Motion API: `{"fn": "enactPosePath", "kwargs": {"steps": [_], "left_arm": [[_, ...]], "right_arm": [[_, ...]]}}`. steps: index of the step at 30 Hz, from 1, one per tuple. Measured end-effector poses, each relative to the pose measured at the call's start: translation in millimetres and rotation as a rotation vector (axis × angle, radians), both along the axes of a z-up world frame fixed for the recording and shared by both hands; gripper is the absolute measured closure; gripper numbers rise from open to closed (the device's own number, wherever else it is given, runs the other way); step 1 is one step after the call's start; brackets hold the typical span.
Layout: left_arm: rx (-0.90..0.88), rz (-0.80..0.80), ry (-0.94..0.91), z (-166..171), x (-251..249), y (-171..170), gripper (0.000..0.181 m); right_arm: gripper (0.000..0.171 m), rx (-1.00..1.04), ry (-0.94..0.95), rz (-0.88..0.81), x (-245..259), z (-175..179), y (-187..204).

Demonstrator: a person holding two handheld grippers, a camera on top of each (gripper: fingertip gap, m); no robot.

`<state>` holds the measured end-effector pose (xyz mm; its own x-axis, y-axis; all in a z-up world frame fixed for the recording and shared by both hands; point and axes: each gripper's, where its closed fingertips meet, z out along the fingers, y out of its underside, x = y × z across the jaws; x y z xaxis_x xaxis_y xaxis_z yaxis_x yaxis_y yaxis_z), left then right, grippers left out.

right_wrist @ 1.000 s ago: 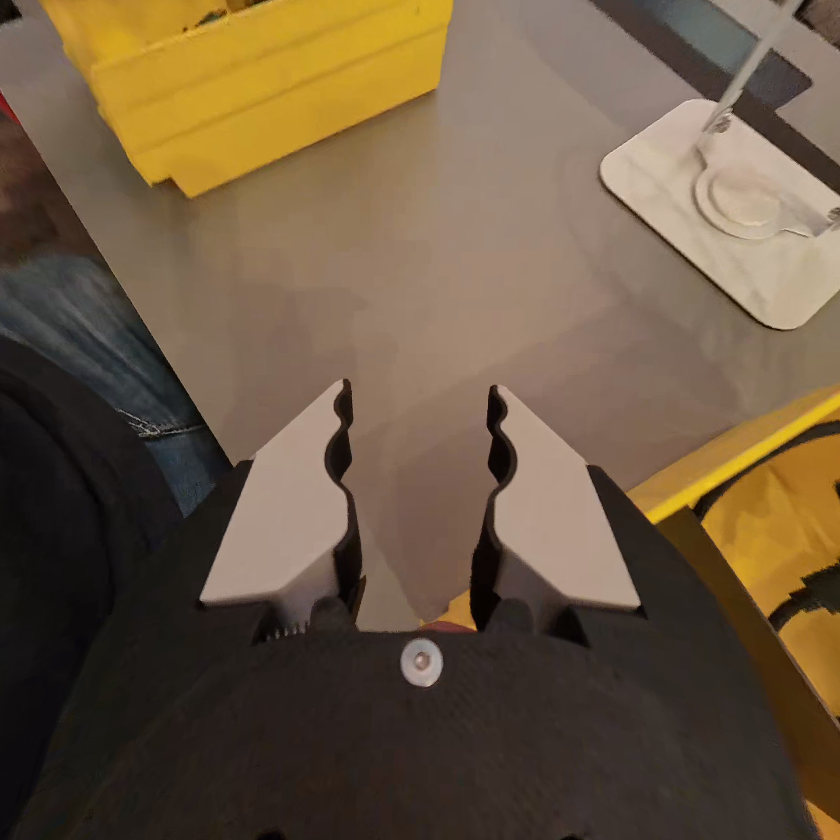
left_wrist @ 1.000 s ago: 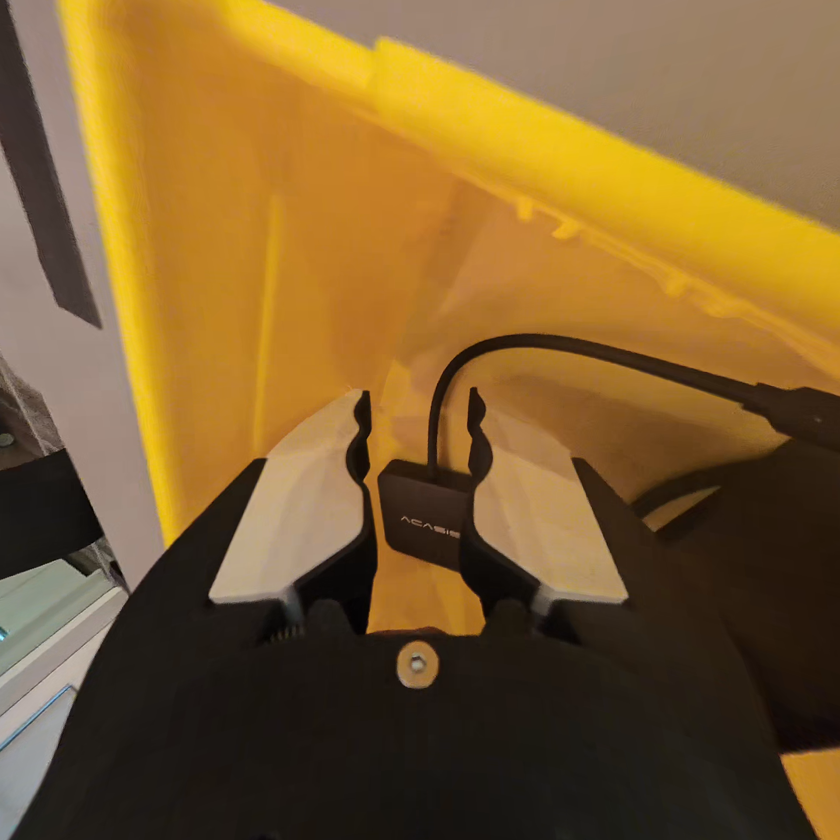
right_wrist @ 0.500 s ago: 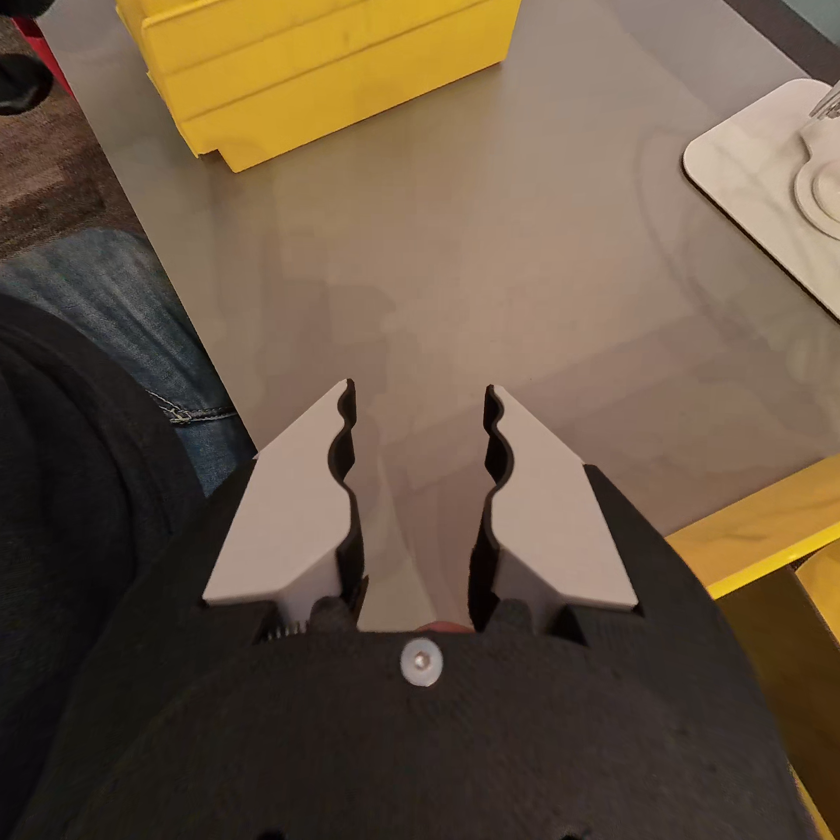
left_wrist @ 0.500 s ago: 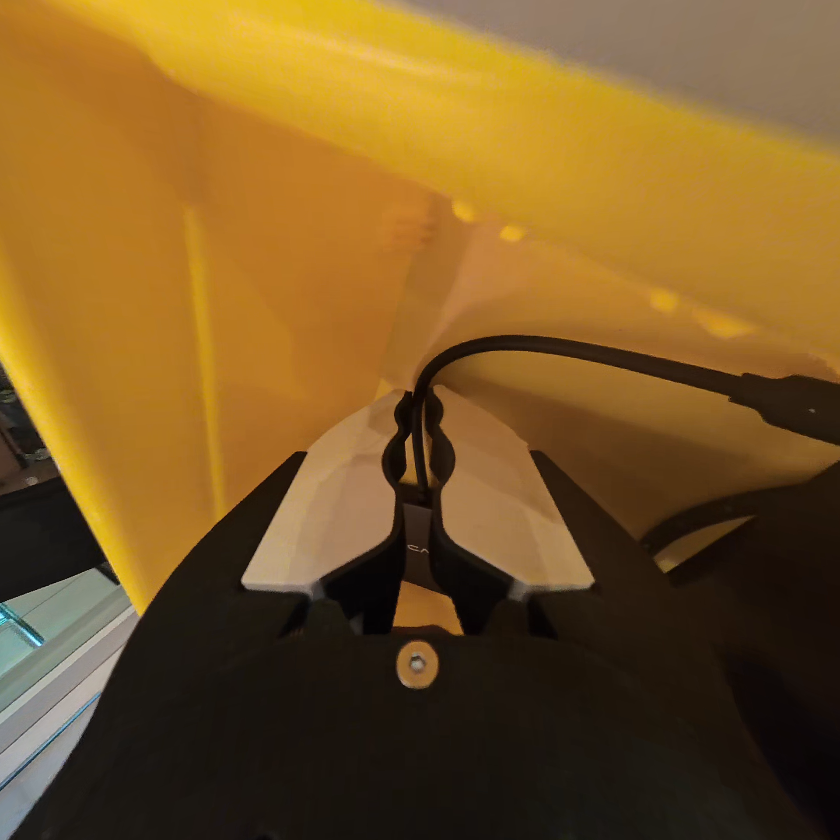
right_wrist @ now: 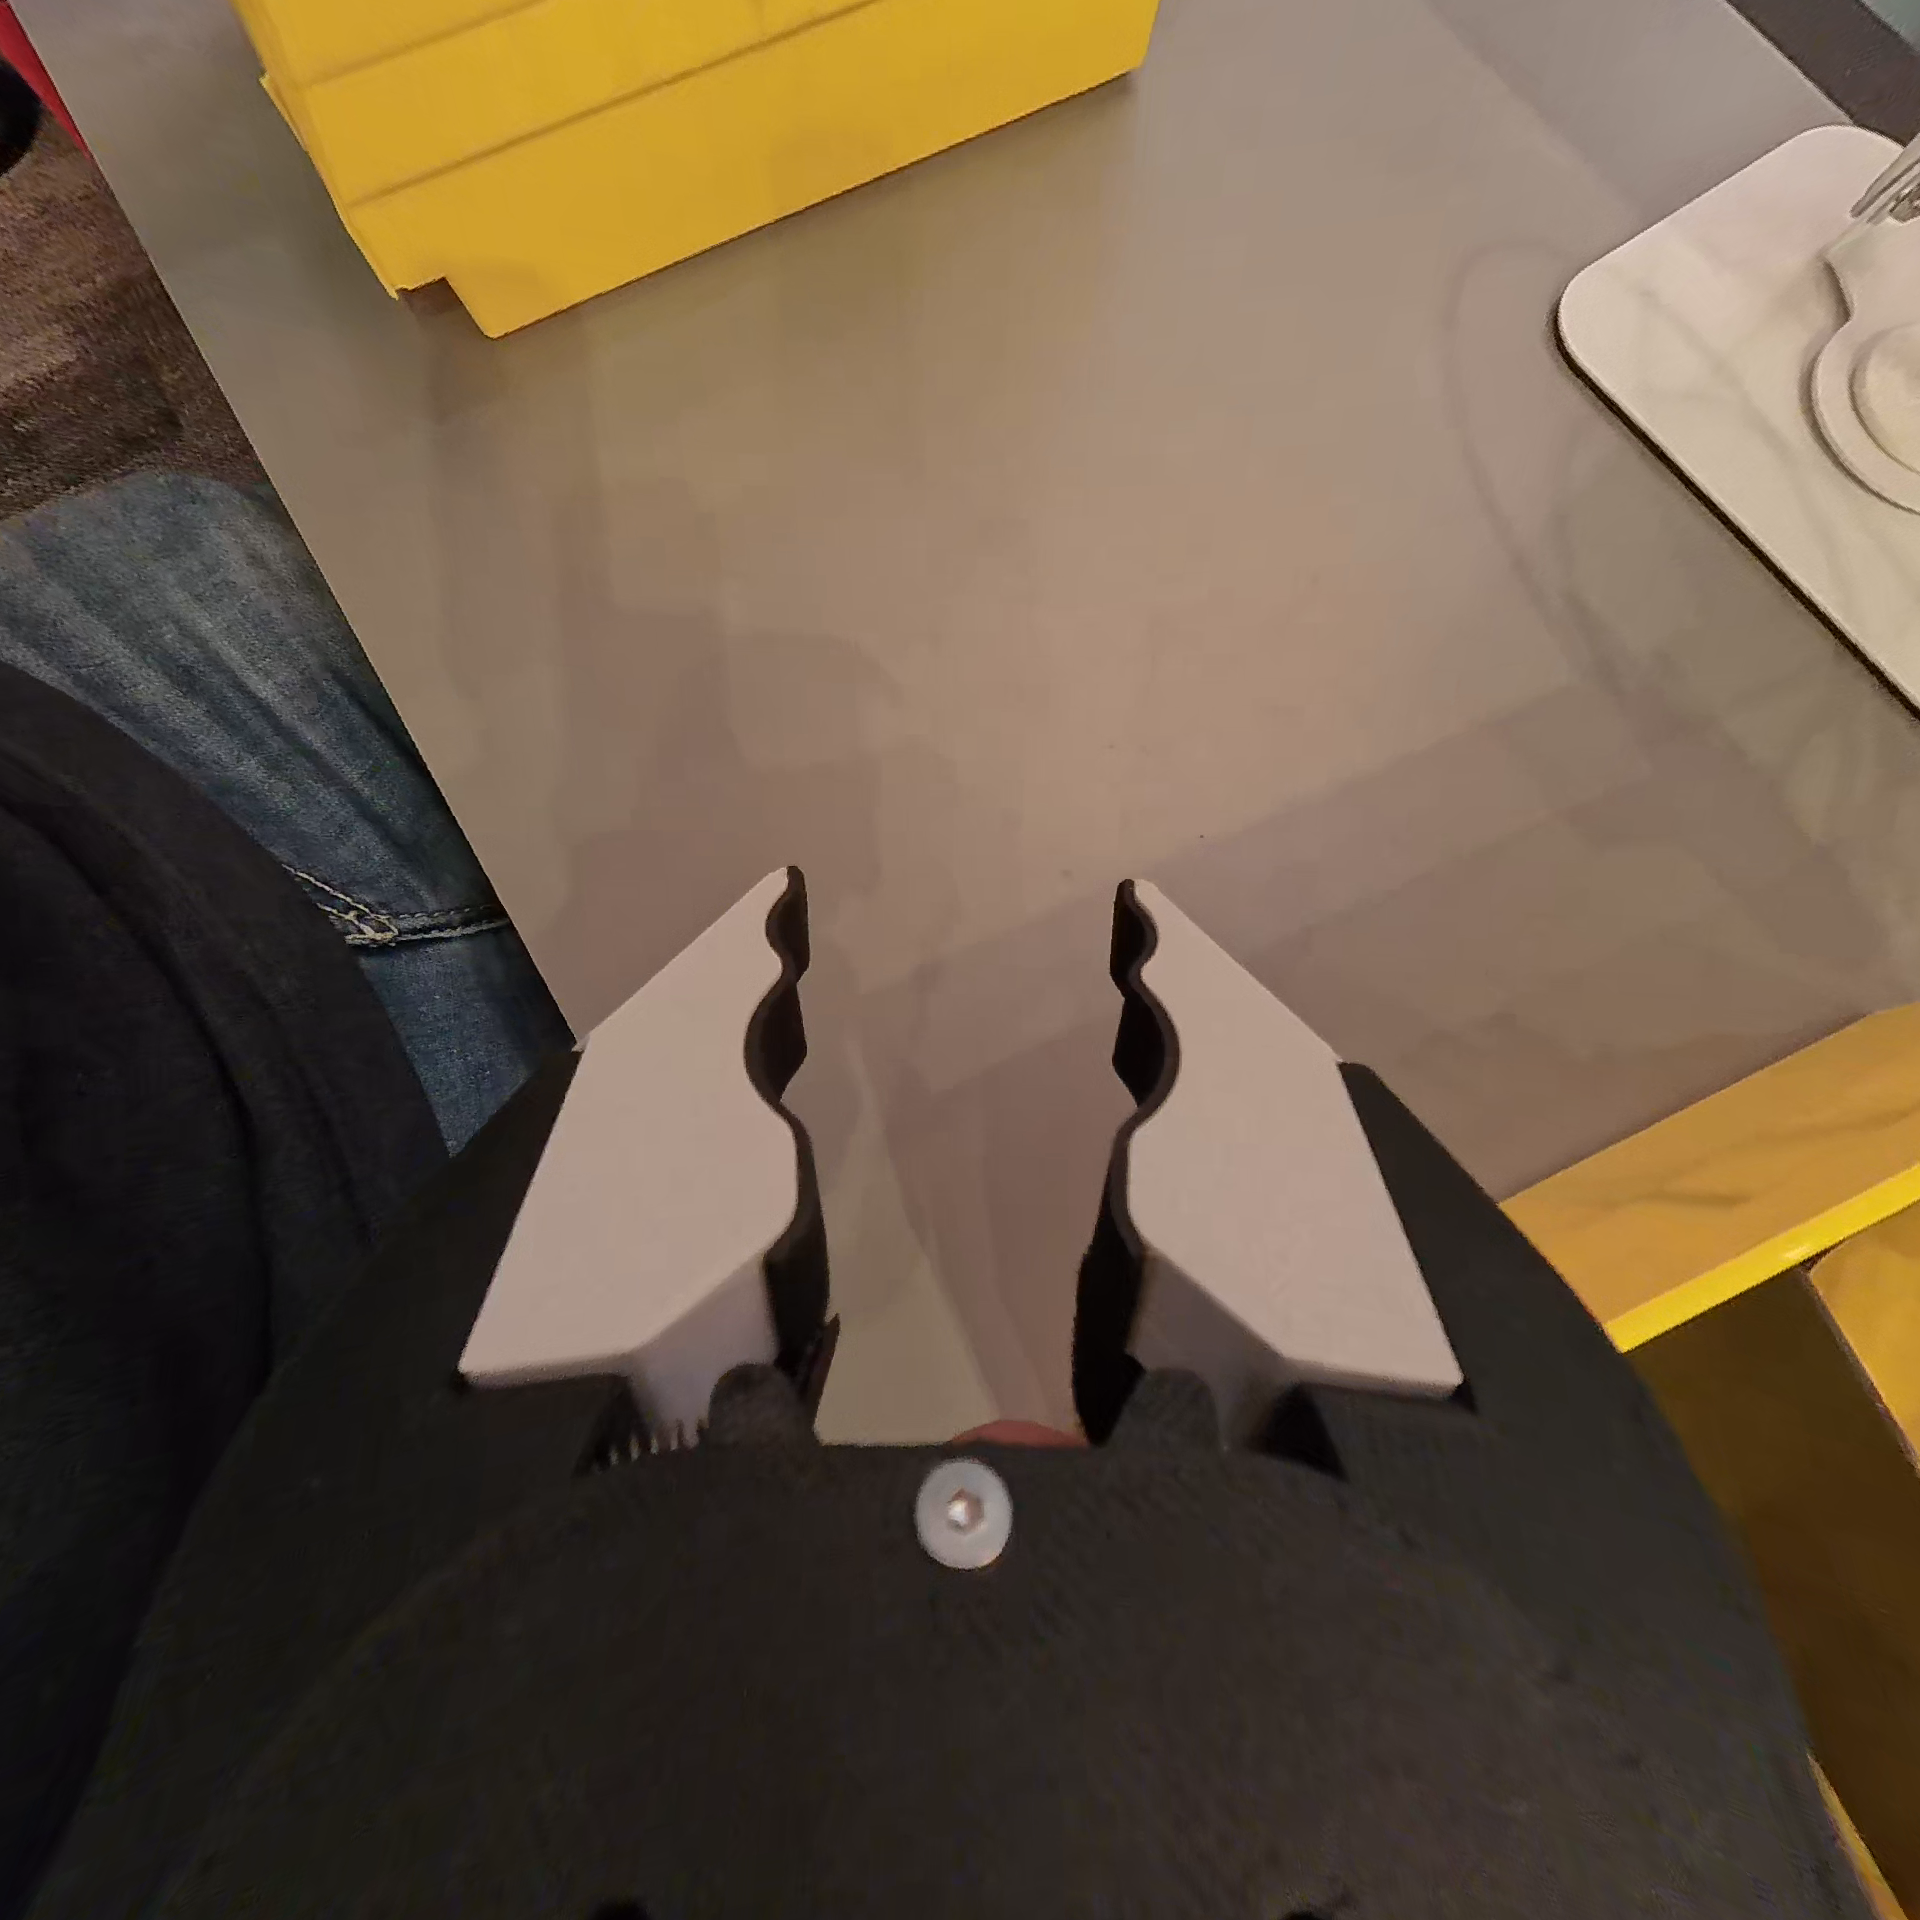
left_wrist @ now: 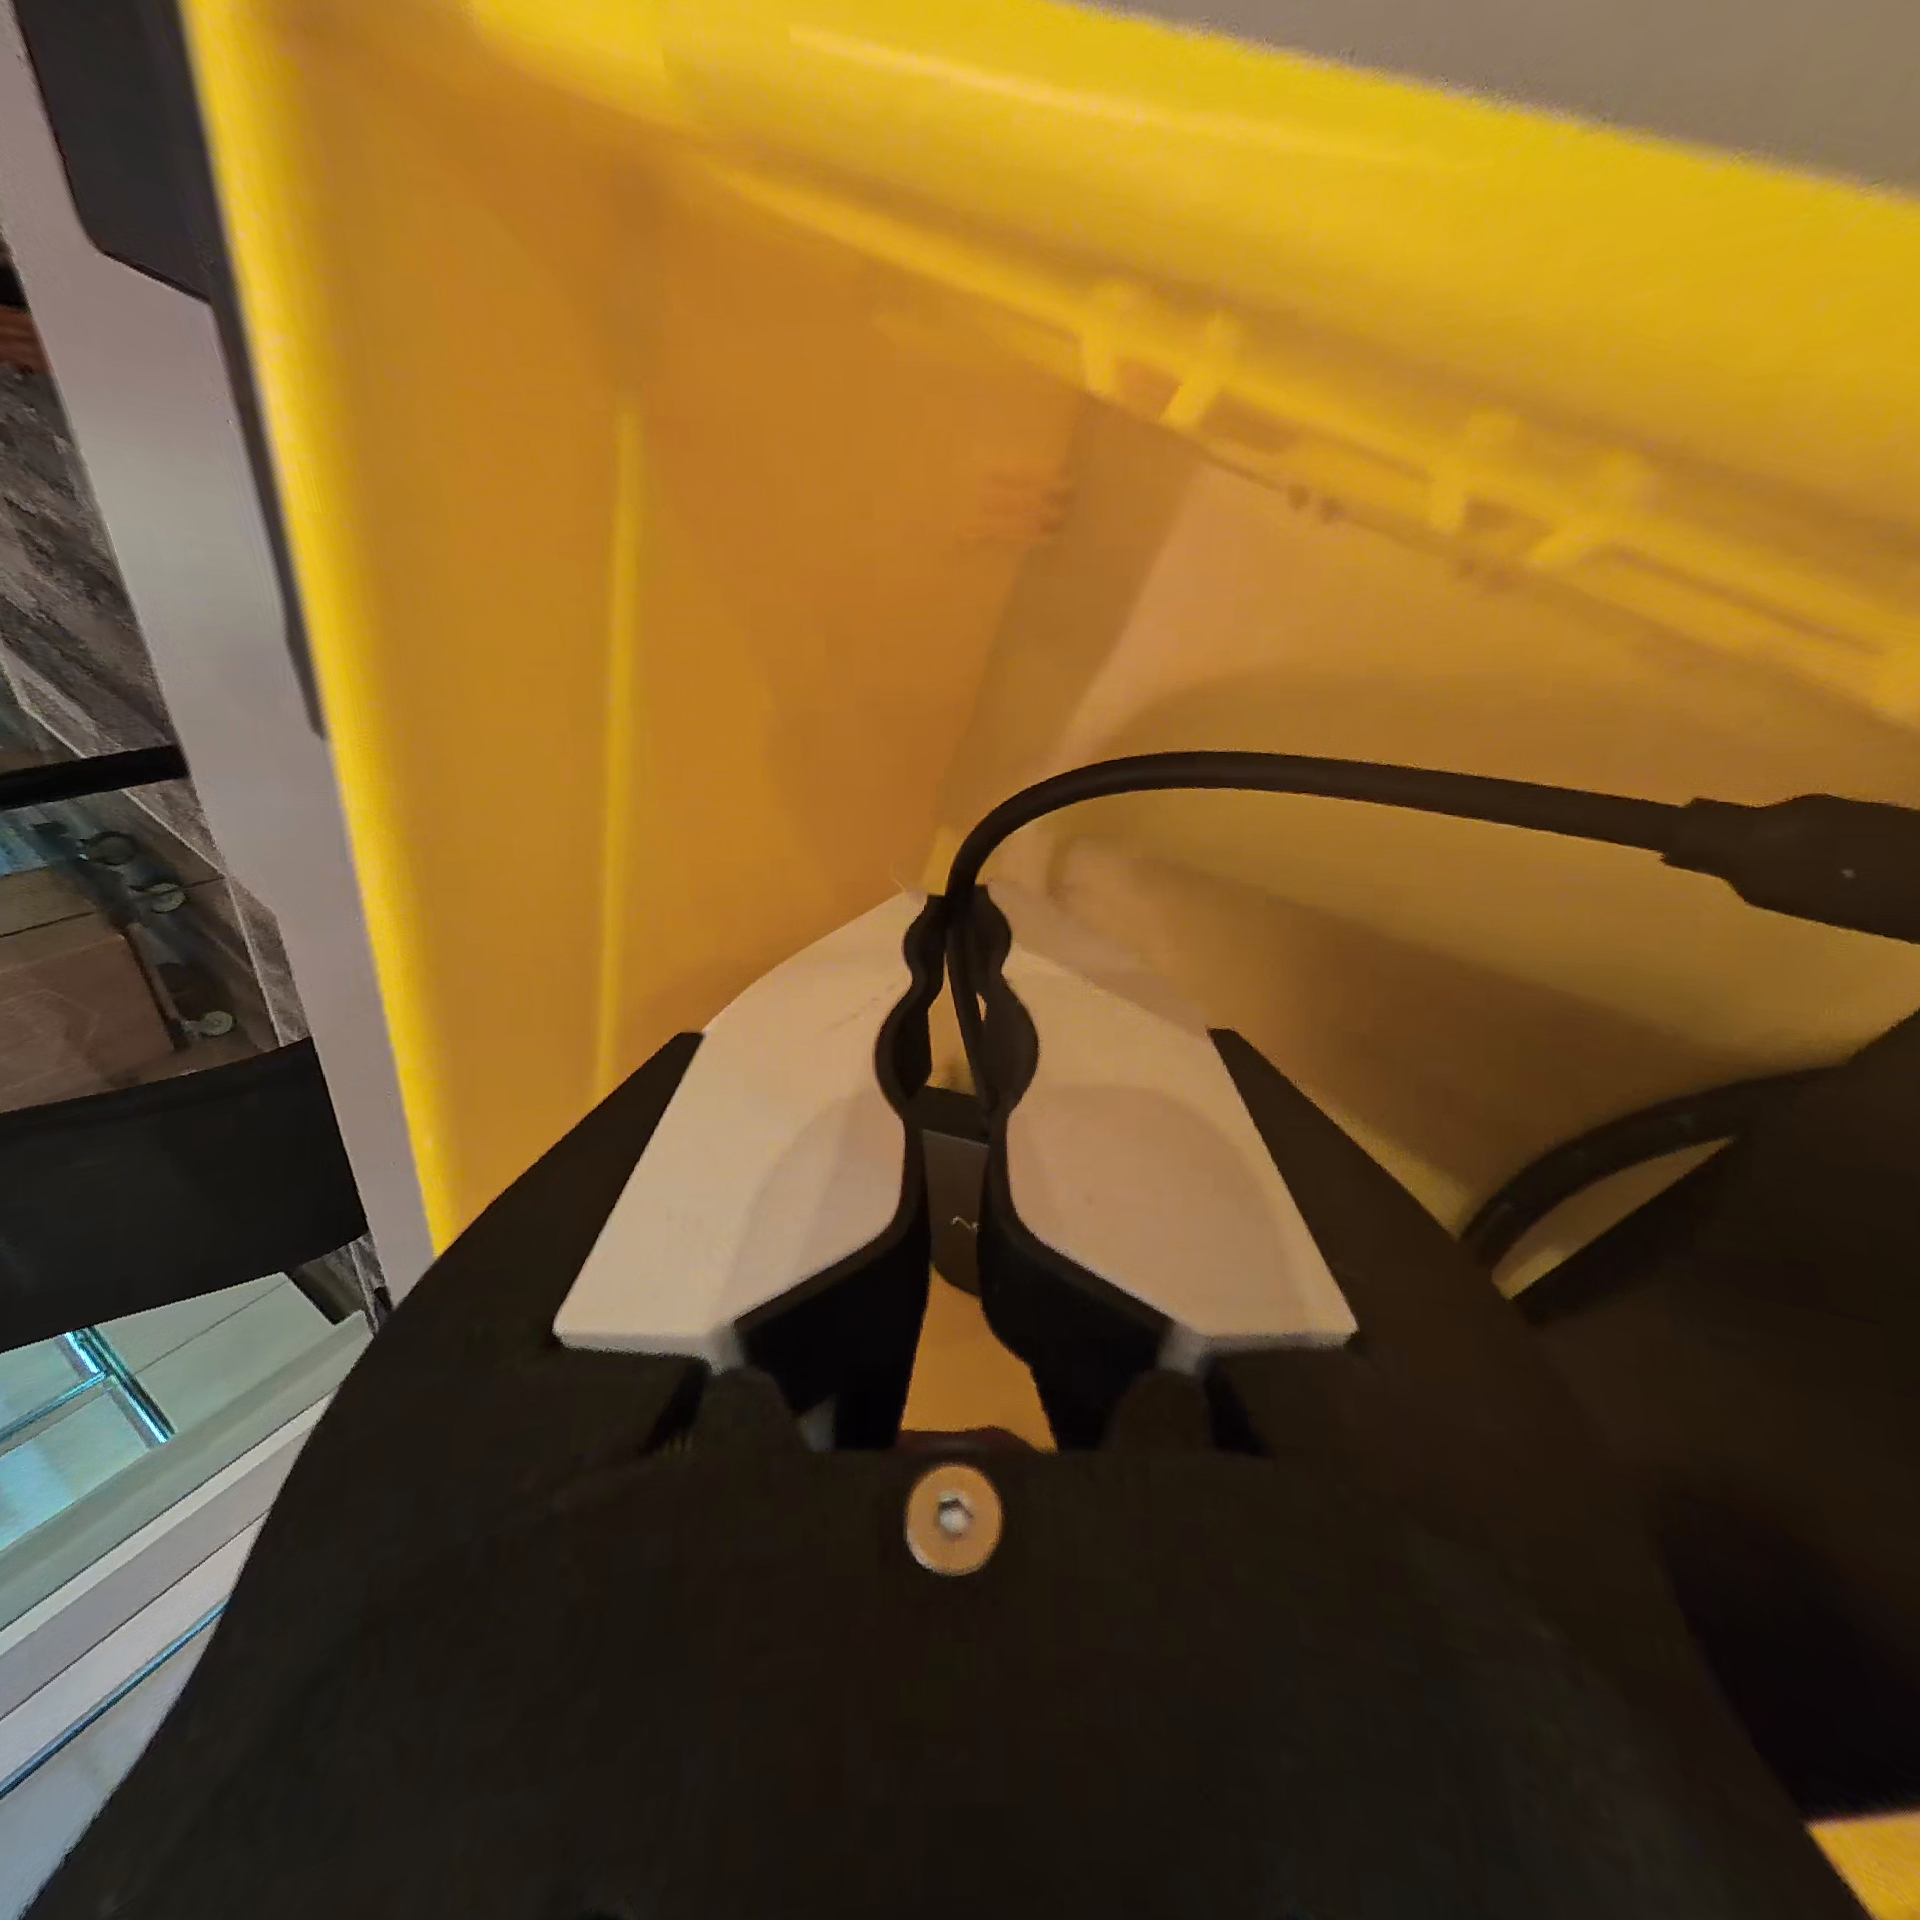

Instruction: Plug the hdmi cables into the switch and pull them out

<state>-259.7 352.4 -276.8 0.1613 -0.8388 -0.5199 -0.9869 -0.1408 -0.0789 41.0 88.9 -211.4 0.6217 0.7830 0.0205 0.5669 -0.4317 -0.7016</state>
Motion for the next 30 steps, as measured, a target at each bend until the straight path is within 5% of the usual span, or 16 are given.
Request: {"fn": "enactPosePath", "kwargs": {"steps": [6,19,25,30], "left_arm": [[0.057,0.010,-0.105,32.3,1.6,-4.7,0.178],[0.211,-0.041,-0.381,157.4,29.6,-39.0,0.177],[0.123,-0.199,-0.459,187.9,109.1,-96.3,0.177],[0.007,-0.264,-0.463,159.8,185.5,-142.6,0.177]], "right_arm": [[0.113,0.006,0.016,0.009,-4.3,4.7,-1.1],[0.110,0.036,0.034,0.016,-13.5,16.2,-2.4],[0.067,0.087,0.033,-0.019,-22.5,16.6,9.8],[0.040,-0.010,-0.059,-0.026,-34.6,-21.3,24.4]]}}
